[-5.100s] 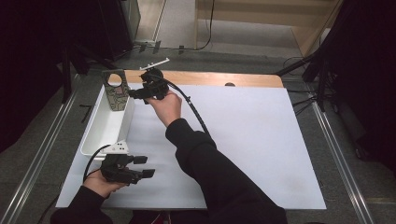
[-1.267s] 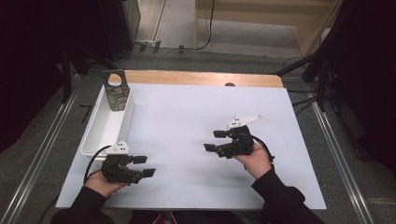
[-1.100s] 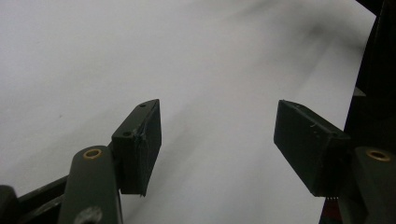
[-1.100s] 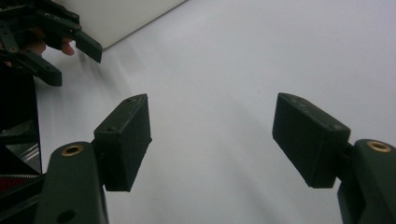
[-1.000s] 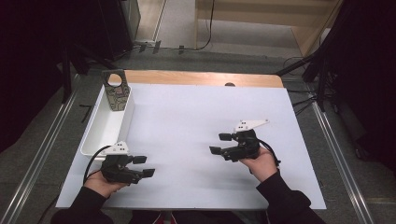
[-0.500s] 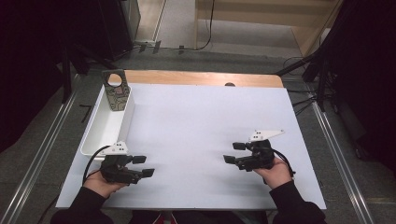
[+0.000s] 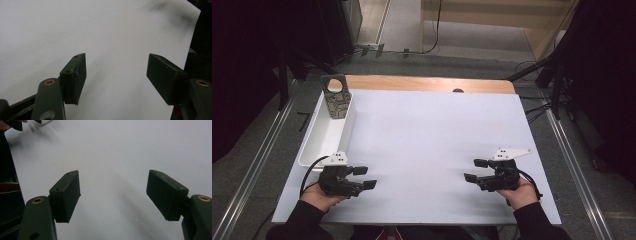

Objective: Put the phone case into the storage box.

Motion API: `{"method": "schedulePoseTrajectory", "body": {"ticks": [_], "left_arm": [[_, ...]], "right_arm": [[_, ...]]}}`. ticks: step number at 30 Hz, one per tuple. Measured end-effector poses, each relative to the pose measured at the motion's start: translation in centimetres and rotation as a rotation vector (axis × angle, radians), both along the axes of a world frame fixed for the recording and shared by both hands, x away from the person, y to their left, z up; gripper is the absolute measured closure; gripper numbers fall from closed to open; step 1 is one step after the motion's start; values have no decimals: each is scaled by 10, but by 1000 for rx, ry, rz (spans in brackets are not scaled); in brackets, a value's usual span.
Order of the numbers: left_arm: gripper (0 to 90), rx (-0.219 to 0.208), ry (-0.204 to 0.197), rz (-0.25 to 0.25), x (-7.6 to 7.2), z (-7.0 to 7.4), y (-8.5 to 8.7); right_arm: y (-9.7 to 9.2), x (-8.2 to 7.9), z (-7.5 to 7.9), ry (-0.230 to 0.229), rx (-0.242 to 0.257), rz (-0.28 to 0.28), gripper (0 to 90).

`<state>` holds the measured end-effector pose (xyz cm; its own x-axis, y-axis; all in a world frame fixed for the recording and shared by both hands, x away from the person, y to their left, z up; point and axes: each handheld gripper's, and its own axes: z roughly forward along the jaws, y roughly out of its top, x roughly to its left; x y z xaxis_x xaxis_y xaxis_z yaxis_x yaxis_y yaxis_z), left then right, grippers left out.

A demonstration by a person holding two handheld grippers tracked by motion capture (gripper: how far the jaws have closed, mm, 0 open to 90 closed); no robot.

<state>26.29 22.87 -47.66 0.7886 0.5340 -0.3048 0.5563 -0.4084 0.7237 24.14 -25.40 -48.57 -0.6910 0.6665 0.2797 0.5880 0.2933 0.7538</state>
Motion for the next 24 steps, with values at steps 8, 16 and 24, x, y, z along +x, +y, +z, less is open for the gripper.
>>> {"method": "schedulePoseTrajectory", "body": {"ticks": [8, 16, 24], "left_arm": [[320, 4, -4, 0, 0, 0, 0], [319, 7, -3, 0, 0, 0, -1], [320, -2, -3, 1, 0, 0, -1]], "right_arm": [[-4, -2, -4, 3, 15, 3, 252], [-4, 0, -6, 2, 15, 10, 251], [-2, 0, -7, 6, 7, 20, 251]]}}
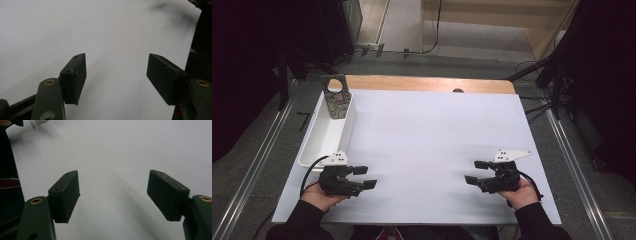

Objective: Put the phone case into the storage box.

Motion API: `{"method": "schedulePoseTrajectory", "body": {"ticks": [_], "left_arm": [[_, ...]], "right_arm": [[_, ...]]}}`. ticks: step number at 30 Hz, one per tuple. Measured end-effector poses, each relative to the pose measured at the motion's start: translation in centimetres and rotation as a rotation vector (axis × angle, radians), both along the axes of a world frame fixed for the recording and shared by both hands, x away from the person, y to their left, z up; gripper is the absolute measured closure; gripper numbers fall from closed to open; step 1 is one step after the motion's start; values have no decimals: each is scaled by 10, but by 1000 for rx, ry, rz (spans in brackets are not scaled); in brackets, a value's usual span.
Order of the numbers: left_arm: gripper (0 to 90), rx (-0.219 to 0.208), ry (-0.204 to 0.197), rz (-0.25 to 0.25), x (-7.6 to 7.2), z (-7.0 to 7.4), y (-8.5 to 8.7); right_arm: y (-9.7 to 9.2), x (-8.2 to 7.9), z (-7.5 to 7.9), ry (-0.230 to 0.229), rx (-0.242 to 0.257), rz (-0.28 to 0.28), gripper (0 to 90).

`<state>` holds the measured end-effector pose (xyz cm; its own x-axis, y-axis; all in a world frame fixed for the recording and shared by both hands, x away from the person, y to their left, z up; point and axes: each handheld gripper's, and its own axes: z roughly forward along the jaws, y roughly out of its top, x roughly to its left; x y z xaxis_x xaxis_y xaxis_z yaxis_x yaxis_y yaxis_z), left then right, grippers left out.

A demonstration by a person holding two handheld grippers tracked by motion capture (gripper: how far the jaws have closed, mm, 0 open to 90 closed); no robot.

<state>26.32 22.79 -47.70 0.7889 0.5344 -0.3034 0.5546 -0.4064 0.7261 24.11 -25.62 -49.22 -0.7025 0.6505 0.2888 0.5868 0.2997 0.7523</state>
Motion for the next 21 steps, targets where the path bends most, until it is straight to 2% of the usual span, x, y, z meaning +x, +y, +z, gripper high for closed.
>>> {"method": "schedulePoseTrajectory", "body": {"ticks": [21], "left_arm": [[320, 2, 4, -1, 1, 0, 0]], "right_arm": [[2, 1, -1, 1, -17, -1, 251]]}}
